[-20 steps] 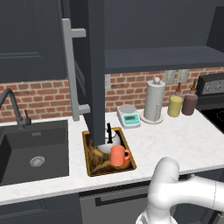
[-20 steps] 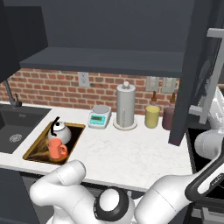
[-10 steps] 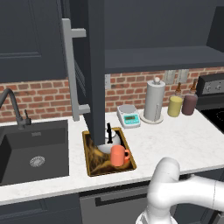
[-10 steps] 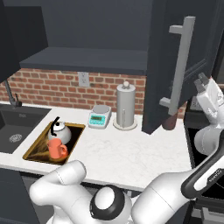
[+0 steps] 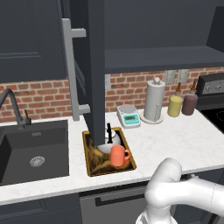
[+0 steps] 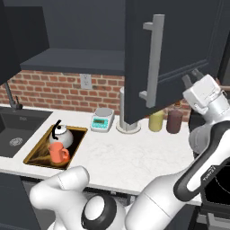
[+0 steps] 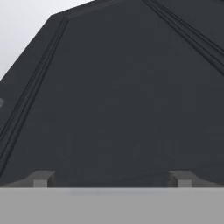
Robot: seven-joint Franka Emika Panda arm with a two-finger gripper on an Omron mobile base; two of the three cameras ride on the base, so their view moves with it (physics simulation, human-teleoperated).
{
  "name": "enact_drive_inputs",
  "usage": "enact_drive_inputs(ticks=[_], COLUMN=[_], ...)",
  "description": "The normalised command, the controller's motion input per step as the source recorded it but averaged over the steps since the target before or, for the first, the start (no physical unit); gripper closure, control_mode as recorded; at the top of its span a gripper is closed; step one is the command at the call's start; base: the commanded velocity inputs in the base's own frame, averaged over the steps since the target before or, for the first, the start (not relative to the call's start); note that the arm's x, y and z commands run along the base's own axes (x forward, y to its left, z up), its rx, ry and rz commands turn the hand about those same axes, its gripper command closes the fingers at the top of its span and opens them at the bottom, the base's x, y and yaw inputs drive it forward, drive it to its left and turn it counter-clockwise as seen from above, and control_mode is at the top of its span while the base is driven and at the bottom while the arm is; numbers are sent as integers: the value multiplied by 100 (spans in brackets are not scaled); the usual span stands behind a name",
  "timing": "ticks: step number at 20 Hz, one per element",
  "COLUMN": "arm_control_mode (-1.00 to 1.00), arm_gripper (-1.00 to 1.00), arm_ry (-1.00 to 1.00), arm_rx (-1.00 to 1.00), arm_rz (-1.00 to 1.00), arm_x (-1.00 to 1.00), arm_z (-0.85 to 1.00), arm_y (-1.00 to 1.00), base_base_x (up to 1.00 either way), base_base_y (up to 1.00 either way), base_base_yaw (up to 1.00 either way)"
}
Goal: Pick the kettle from the counter and place it on the tray. Then pick the mug from the cabinet and place it on the tray. Then close the cabinet doors.
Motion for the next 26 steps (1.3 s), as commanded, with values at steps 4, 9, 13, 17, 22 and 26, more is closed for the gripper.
enact_drive_inputs(ticks=[4,9,13,17,22,26], arm_control_mode=[-100,-100,-100,-100,-100,-100], arm_gripper=[-100,-100,-100,-100,-100,-100], arm_ry=[15,26,41,41,31,29], arm_rx=[-3,0,0,0,2,1], arm_rz=[-14,-16,-12,-7,-3,-5], arm_x=[2,14,51,55,44,40], arm_z=[0,0,0,0,0,-1], arm_y=[46,32,13,0,0,0], base_base_x=[0,0,0,0,0,0], base_base_y=[0,0,0,0,0,0], base_base_yaw=[0,0,0,0,0,0])
